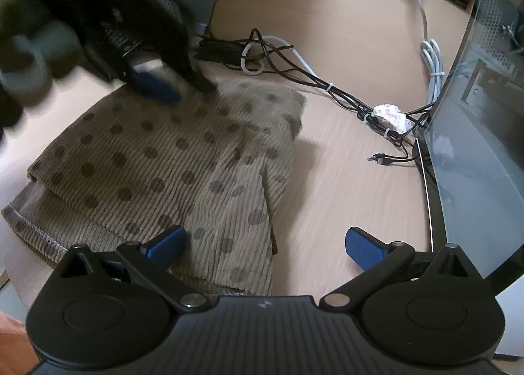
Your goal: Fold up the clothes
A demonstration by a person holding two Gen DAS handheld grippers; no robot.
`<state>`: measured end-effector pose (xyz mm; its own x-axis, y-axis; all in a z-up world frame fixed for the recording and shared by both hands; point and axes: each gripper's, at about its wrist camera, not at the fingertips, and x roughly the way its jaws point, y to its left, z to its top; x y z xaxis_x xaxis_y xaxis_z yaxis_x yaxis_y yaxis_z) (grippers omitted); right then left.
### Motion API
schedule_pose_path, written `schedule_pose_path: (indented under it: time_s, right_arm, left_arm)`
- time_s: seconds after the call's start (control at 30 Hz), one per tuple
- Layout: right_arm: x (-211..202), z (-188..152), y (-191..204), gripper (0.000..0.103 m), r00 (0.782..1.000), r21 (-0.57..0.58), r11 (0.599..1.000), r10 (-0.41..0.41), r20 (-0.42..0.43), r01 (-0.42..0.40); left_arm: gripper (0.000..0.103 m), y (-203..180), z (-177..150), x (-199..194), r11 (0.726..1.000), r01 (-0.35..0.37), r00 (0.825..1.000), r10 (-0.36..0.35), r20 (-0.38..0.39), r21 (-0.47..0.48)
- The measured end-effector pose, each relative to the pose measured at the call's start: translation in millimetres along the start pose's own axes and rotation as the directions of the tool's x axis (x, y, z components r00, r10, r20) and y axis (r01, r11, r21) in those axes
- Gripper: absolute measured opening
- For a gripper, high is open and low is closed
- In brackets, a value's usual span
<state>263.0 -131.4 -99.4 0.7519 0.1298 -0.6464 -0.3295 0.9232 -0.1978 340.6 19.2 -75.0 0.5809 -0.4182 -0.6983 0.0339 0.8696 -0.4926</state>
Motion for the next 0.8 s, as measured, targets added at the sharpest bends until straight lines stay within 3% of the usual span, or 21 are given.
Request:
schedule_pose_path:
  time_s: [0.07,0.13,0.23,0.3,0.4,0.53,0.6,0.7,0.8]
  right_arm:
    - [-8.1,3.8,-6.0,0.103,1.0,0.022,1.0,0.0,0.019,0.0]
    - [-19.6,10.4,-17.5,0.103,0.997,0.085,0.995,0.044,0.06,-0.049]
    - [-28.6,19.1,-31.6,0.103,0.976,0.194,0.96,0.18,0.12,-0.201]
    - [-19.7,19.5,-30.1,0.103,0.966,0.204,0.945,0.236,0.109,-0.254]
    - [13.6,9.4,-9.9,0.103,0.995,0.086,0.992,0.099,-0.034,-0.096]
    - [15.9,9.5,-20.1,0.103,0.993,0.12,0.986,0.117,-0.031,-0.112]
    - [8.5,15.9,-26.6,0.103,0.994,0.135,0.985,0.11,0.014,-0.111]
    - [5.4,31.3,-46.0,0.103,0.982,0.229,0.956,0.174,0.069,-0.185]
    - [19.7,42.8,-67.4,0.102,0.965,0.382,0.887,0.248,0.083,-0.26]
  left_arm:
    - [0.046,-0.7,-1.3,9.1,1.0,-0.003,1.0,0.004,-0.01,0.016]
    - [0.046,0.4,1.8,7.3,1.0,0.01,1.0,-0.01,-0.021,0.01]
    - [0.06,2.1,5.0,-10.1,0.997,0.079,0.997,-0.079,-0.003,0.008]
    - [0.073,3.3,10.0,-25.9,0.992,0.123,0.992,-0.123,0.016,0.0]
    - [0.083,8.7,20.6,-49.5,0.992,0.122,0.992,-0.122,0.028,-0.014]
    - [0.093,32.3,33.3,-79.6,0.985,0.147,0.987,-0.141,0.07,-0.093]
    - [0.093,47.2,34.8,-87.9,0.977,0.15,0.986,-0.137,0.096,-0.152]
    - [0.093,39.3,15.6,-74.4,0.994,0.049,0.997,-0.043,0.06,-0.099]
    - [0.093,28.4,-5.7,-58.4,0.998,-0.062,0.998,0.062,0.024,-0.027]
